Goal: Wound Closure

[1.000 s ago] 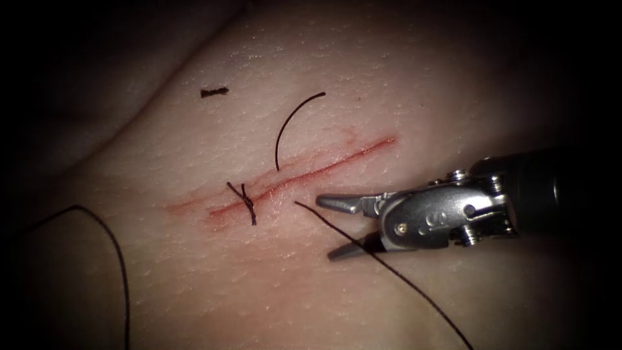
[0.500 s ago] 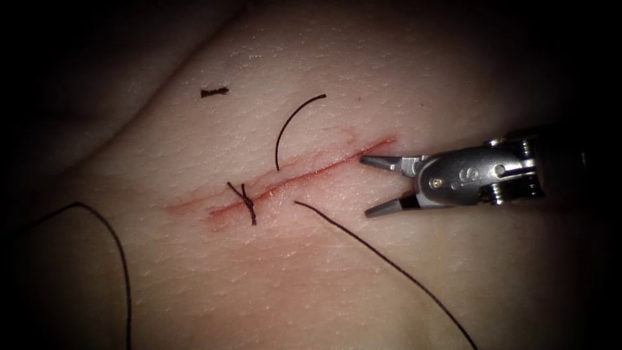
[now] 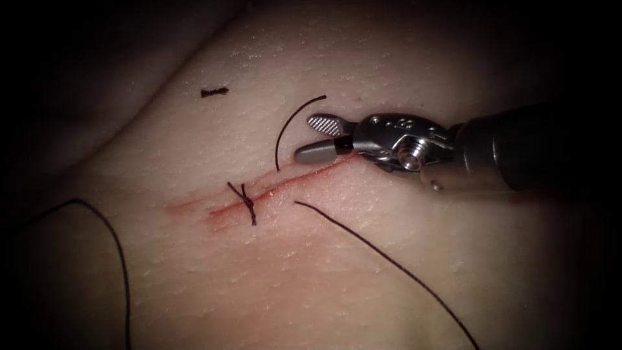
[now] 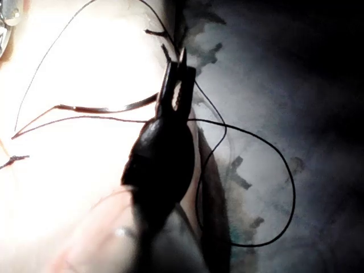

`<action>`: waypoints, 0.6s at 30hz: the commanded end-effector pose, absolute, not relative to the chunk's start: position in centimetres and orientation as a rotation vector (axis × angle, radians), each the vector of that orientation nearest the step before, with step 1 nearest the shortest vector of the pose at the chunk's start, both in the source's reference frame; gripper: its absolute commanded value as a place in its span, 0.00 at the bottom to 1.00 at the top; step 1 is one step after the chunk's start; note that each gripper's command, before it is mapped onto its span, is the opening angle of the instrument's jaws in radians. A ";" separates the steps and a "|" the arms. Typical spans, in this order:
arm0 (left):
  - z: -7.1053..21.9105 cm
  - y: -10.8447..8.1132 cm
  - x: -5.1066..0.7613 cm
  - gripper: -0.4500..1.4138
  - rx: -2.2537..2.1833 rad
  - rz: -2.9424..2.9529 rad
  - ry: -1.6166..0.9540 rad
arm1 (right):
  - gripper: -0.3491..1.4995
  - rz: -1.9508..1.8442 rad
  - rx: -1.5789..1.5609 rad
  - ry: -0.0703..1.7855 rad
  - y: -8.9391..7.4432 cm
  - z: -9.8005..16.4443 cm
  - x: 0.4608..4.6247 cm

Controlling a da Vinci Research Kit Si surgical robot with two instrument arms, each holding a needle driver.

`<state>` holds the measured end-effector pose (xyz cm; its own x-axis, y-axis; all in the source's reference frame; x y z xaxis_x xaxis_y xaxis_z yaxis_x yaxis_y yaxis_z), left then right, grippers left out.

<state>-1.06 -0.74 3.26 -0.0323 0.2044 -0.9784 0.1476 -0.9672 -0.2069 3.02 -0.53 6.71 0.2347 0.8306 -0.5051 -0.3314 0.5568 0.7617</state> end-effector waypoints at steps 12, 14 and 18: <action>3.3 -0.8 -1.11 0.00 -2.155 2.192 -0.398 | 0.55 0.919 0.570 1.114 -0.4 6.9 3.36; 3.3 -0.8 -1.11 0.00 -2.155 2.192 -0.398 | 0.36 0.936 0.563 1.123 -0.4 6.9 3.38; 3.4 -0.8 -1.10 0.00 -2.144 2.193 -0.398 | 0.00 0.942 0.529 1.137 -0.4 6.8 3.37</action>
<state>-1.05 -0.70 3.34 -0.0419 0.2123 -0.9763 0.1381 -0.9666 -0.2161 3.30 -0.31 6.80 0.1161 0.8441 -0.5235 -0.3594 0.5271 0.7701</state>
